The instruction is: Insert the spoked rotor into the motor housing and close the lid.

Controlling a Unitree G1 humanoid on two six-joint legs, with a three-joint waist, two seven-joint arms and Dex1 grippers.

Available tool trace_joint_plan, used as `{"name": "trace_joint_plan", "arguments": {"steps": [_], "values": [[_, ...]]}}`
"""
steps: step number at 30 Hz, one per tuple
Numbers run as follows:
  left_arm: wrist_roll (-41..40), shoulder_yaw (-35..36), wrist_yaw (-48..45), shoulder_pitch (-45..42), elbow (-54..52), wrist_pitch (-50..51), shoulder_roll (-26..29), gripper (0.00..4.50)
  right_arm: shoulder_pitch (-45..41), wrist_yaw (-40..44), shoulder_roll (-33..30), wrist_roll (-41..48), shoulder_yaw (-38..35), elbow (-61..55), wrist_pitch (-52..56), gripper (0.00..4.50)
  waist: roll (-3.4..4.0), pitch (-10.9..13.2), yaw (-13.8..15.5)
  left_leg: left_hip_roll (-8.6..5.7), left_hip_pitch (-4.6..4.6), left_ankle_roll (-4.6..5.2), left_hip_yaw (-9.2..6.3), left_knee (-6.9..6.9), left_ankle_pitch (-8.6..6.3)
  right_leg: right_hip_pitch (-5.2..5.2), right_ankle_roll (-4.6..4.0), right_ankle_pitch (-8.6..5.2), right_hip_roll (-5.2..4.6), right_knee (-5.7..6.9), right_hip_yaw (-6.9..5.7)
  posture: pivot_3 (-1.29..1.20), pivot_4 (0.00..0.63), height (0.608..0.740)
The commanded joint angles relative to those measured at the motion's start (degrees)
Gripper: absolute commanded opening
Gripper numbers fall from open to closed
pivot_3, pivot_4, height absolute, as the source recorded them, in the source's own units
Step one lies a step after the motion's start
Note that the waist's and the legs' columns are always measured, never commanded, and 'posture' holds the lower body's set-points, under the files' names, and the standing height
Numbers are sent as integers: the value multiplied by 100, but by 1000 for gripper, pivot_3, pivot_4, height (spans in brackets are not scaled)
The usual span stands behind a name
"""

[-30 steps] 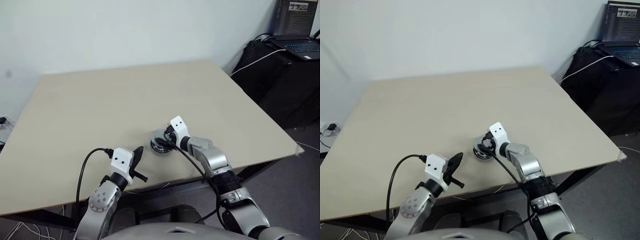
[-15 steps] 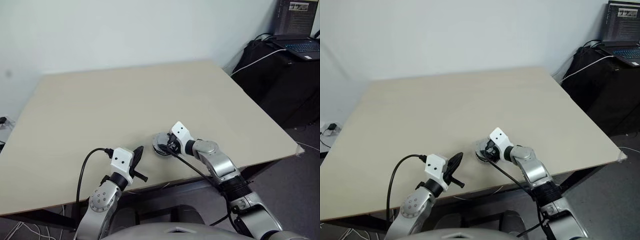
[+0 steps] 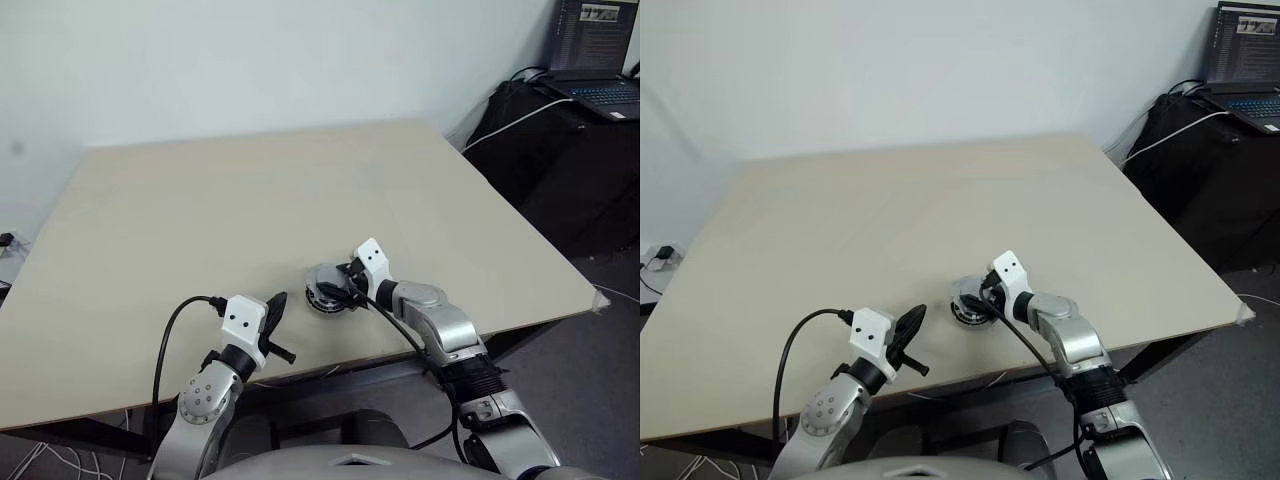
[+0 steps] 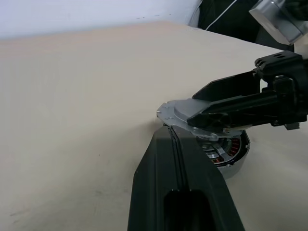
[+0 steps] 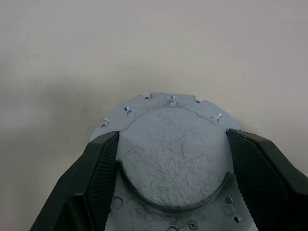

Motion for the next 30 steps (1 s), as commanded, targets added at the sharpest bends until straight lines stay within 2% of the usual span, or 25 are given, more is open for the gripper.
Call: {"name": "trace_joint_plan", "arguments": {"steps": [1,7,12,20,30], "values": [[-41,-4,-12,-30,-98,-95,-7,0,-9,256,-134,25,54,-318,-403,3223,0,0,2,0,0,0,-1,0,0,0,0,0,0,0,0,0,0,740],[-39,-5,-22,-38,-85,-103,-1,0,102,451,-407,-290,393,-282,-919,3223,-1,0,0,0,2,0,0,1,0,0,0,0,0,1,0,0,0,740],[-32,-10,-24,-53,-72,-102,0,0,89,341,-400,-430,462,-172,-999,3223,-1,0,2,0,2,0,0,1,0,0,0,0,0,1,0,0,0,740],[-24,-14,-11,-43,-76,-104,-6,0,40,-56,-202,-703,521,11,-868,3223,-1,0,0,0,3,0,0,1,0,0,0,0,0,1,0,0,0,740],[-21,-26,-1,-25,-97,-87,-14,0,34,311,-258,-415,403,-139,-466,3223,-1,-1,-6,1,5,-1,-2,2,0,0,0,0,0,1,-1,0,0,740]]}}
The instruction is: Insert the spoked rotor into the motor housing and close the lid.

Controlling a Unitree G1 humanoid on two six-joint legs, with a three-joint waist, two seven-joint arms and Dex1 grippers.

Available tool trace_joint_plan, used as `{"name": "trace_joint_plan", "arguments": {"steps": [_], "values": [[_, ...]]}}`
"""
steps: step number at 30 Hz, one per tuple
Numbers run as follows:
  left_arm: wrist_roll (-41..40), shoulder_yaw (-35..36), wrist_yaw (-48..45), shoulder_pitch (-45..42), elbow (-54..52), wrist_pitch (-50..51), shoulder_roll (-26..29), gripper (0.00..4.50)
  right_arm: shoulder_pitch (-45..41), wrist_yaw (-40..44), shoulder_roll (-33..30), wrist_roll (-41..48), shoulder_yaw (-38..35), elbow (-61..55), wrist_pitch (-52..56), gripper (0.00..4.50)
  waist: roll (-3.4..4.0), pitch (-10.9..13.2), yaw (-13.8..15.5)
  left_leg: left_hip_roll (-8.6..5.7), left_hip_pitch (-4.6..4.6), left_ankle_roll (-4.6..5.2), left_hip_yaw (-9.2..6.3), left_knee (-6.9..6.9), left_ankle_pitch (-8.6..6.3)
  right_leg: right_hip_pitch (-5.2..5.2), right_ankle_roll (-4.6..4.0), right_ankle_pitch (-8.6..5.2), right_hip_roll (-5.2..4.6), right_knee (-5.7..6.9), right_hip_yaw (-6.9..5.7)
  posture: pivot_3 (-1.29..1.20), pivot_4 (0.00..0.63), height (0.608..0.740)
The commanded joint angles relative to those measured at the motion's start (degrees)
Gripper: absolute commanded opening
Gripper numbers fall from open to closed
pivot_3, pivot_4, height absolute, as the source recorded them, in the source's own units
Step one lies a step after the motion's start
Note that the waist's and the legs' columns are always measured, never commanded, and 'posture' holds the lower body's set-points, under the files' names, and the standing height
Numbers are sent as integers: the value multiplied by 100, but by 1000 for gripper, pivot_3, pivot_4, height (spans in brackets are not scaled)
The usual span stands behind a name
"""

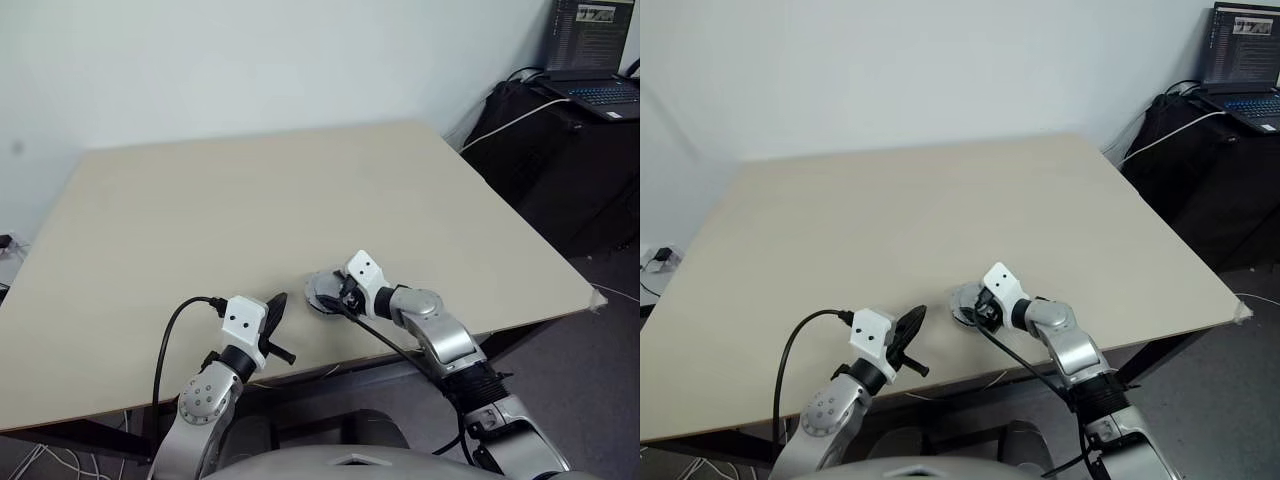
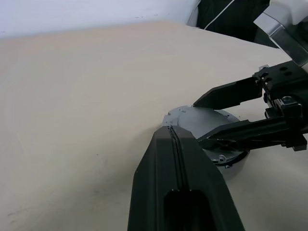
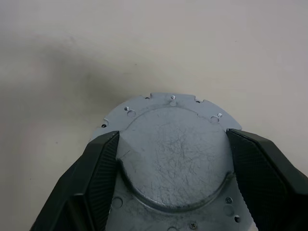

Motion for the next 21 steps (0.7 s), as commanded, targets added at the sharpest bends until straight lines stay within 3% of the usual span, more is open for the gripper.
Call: {"name": "trace_joint_plan", "arguments": {"steps": [1,21], "values": [[-26,-23,-5,-42,-105,-87,-14,0,-95,195,21,357,-210,-172,323,3223,0,0,2,0,0,0,0,0,0,0,0,0,0,0,0,0,0,740],[-25,3,5,-20,-117,-96,-6,0,-64,62,-133,-192,202,-47,-94,3223,-1,-3,5,0,1,0,0,1,0,0,0,0,0,-1,-1,0,0,740]]}}
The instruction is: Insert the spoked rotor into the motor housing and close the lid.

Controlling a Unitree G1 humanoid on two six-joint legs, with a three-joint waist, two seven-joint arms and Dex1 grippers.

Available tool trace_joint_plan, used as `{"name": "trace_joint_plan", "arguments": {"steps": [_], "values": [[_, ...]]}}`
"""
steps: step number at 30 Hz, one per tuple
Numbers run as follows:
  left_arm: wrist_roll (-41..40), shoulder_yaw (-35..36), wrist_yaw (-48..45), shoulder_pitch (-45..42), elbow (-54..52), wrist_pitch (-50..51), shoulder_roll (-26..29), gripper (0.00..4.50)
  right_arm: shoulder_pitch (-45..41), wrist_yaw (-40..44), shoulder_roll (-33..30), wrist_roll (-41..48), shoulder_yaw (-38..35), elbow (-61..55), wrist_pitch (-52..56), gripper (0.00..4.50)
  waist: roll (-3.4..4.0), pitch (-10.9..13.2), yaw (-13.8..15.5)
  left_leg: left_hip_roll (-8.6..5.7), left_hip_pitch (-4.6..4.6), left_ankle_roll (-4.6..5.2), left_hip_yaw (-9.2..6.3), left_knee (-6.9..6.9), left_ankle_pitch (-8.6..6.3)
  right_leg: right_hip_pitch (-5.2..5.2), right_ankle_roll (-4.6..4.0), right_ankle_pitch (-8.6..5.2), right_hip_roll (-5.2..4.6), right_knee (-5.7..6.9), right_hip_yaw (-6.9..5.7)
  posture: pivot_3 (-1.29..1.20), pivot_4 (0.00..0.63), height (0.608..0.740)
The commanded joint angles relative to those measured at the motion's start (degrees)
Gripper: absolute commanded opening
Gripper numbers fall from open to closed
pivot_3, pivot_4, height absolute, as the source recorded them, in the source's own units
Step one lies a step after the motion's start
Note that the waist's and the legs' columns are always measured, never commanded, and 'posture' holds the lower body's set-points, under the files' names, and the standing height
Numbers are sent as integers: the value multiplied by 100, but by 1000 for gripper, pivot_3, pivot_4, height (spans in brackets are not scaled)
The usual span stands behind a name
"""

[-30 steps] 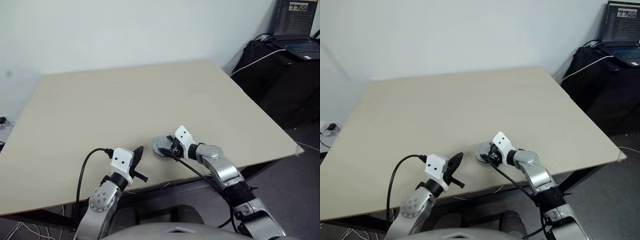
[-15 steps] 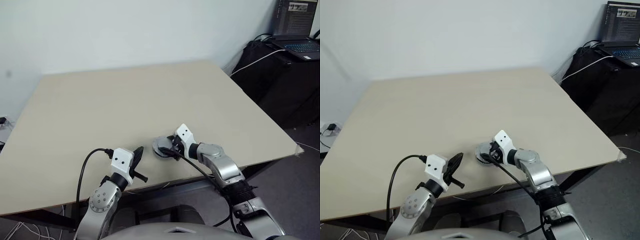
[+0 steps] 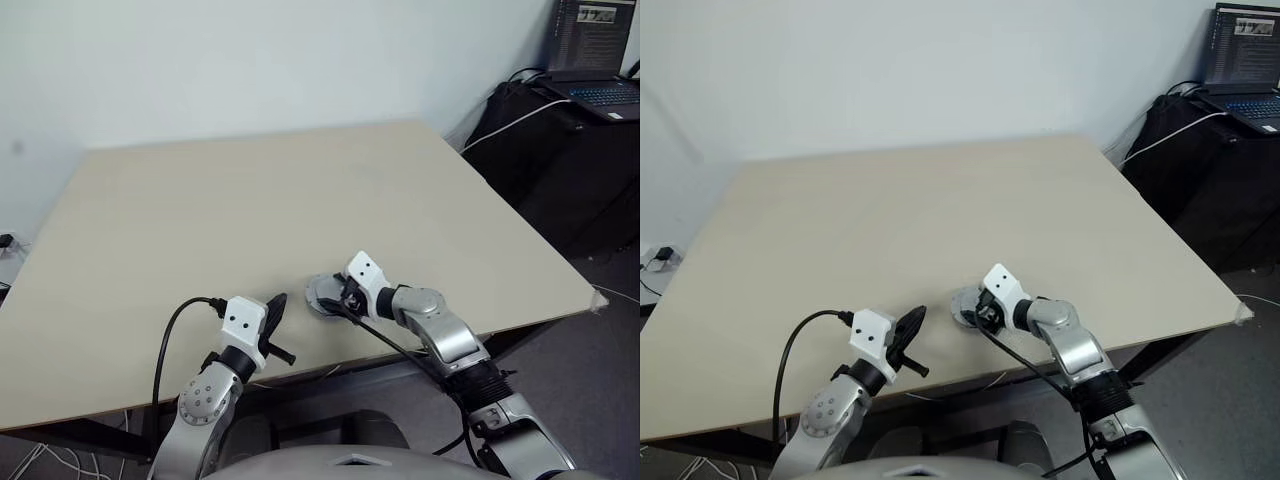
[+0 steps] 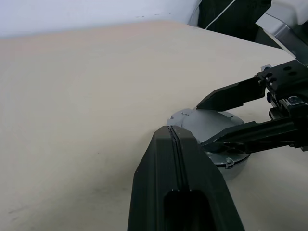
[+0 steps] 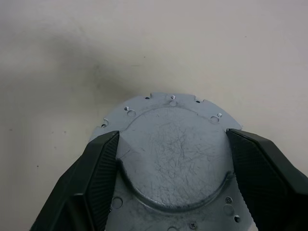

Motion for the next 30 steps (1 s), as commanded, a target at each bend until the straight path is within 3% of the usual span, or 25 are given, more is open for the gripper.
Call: {"name": "trace_joint_plan", "arguments": {"steps": [1,17,30], "values": [[-23,4,3,-38,-118,-97,-5,0,-44,-11,2,-92,65,17,-96,3223,0,0,-2,0,0,0,0,0,0,0,0,0,0,0,0,0,0,740],[-31,0,-1,-46,-132,-82,-6,0,-59,-177,-92,-484,237,179,-260,3223,0,-3,-8,0,5,-1,-1,0,0,-1,0,0,0,0,-1,0,0,740],[-25,-1,-3,-64,-109,-91,-7,0,-59,-233,46,-247,56,192,468,3223,-3,-6,-9,1,56,-29,-2,-1,-16,25,0,0,-1,1,0,0,0,740]]}}
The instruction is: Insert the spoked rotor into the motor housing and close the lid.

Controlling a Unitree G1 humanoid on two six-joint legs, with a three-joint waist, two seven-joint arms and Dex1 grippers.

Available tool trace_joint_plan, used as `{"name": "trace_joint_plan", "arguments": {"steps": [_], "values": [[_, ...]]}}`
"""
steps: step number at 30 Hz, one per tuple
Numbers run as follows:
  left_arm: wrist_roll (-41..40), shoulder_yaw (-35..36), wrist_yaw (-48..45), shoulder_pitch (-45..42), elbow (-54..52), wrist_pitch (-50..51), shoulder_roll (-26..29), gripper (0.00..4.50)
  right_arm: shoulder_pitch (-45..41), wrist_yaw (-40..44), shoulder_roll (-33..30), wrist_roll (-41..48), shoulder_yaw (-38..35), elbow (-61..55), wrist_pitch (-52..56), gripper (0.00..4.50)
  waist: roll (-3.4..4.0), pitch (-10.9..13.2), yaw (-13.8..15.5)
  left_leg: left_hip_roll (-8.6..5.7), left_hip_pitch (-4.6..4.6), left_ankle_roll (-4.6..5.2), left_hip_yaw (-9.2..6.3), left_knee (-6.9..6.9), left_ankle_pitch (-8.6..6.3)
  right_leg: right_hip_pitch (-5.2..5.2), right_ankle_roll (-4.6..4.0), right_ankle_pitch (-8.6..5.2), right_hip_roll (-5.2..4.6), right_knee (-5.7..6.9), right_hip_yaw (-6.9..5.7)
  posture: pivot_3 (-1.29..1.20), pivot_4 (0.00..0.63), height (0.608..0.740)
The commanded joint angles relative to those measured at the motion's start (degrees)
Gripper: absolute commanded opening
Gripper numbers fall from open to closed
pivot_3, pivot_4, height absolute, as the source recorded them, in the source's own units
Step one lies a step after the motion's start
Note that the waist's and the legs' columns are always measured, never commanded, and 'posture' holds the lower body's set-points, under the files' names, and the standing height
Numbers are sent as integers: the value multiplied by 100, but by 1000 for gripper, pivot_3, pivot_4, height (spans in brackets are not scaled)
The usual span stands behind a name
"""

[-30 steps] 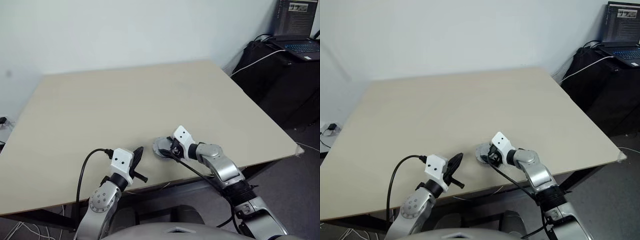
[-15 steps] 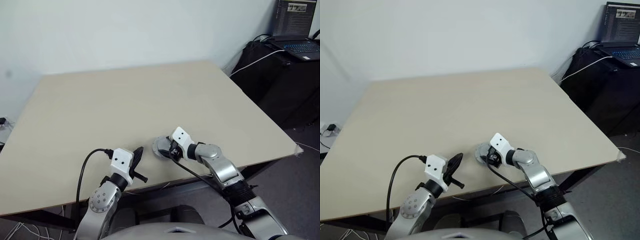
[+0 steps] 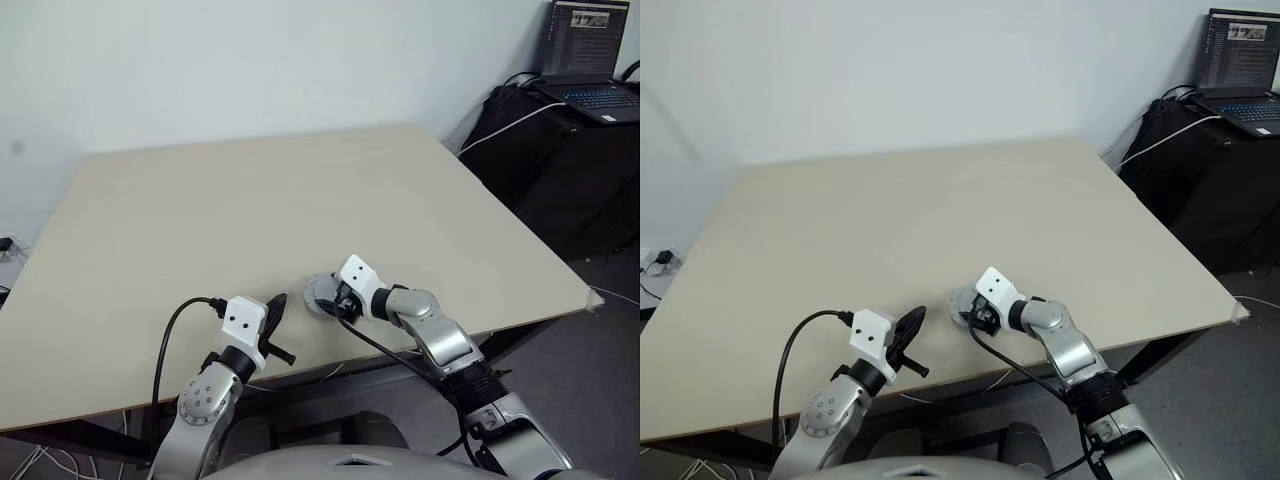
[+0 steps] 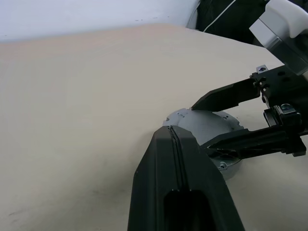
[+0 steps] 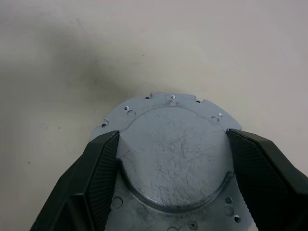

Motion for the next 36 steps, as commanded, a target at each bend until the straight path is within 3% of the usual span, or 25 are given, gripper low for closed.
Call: {"name": "trace_joint_plan", "arguments": {"steps": [1,13,17,26,30,36], "values": [[-25,-2,-2,-62,-111,-94,-9,0,-2,42,3,147,-148,107,556,3223,0,0,2,0,0,0,0,0,0,0,0,0,0,0,0,0,0,740],[-160,253,75,-107,-201,-137,-32,0,64,96,-177,-34,160,0,345,3223,0,-2,23,-1,0,1,-1,-5,0,-1,-2,-1,0,-2,0,0,0,740],[-358,703,-133,-855,910,-497,25,0,79,-11,-233,-242,280,80,141,3223,1,-3,56,-3,1,-1,-4,-5,-1,1,-2,-1,-1,-1,-2,0,0,740],[-592,902,-371,-1689,1278,-434,4,0,96,-84,-219,-283,259,163,172,3223,-30,-25,41,-9,4,18,-15,-5,9,5,-5,-1,7,-4,0,0,0,740],[-692,764,-608,-1954,1370,70,64,0,93,-57,-241,-279,261,163,176,3223,-32,-25,46,-7,7,16,-17,-5,9,7,-5,-2,8,-4,0,0,0,740],[-1301,677,-1147,-2839,1576,2050,128,0,54,-54,-197,-266,282,150,201,3223,-34,-22,38,-9,25,12,-27,-5,6,30,-5,-2,9,-5,-3,0,0,740]]}}
